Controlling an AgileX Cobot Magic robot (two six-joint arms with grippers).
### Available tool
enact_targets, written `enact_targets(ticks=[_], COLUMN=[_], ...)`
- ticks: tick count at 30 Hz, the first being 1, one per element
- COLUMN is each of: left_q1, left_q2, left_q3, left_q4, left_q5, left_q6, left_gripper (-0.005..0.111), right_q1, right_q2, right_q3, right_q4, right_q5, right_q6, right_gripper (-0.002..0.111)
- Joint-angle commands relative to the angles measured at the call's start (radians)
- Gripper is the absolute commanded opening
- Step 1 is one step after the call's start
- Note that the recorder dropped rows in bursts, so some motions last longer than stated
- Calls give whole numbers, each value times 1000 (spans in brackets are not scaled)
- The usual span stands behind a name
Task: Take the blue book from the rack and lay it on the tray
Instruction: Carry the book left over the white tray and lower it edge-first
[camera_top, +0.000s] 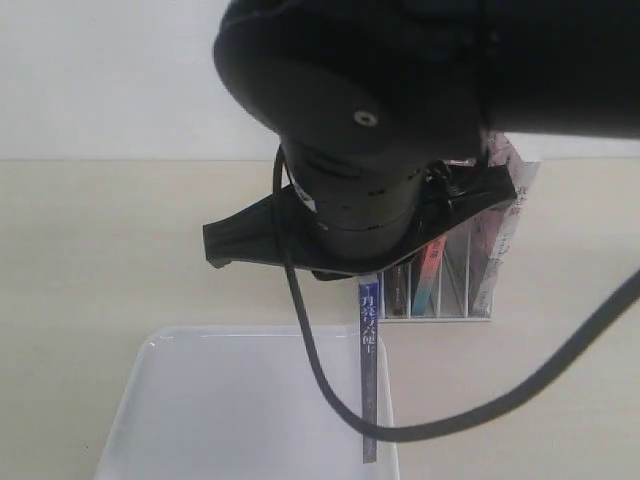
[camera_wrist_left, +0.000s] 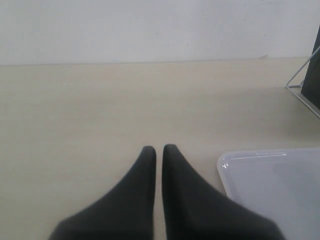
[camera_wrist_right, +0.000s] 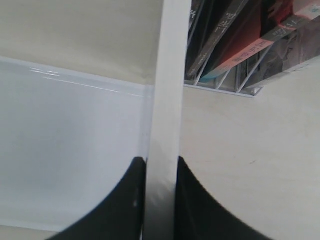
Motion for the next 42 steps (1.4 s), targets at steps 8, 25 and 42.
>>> enact_targets(ticks=[8, 25, 42], left_q1=[2, 2, 2], left_q2=[-3, -3, -3], left_q3=[4, 4, 4], left_q4=[0, 0, 0], left_q5=[-5, -5, -5], left_q6=[-7, -7, -7], left_gripper=[4, 4, 4], right_q1=[24, 24, 24], right_q2=[10, 116, 120], right_q3=[-1, -1, -1], right_q4=[-32, -52, -17], right_q5=[-6, -6, -6], right_q6=[69, 88, 120], right_gripper=[0, 0, 30])
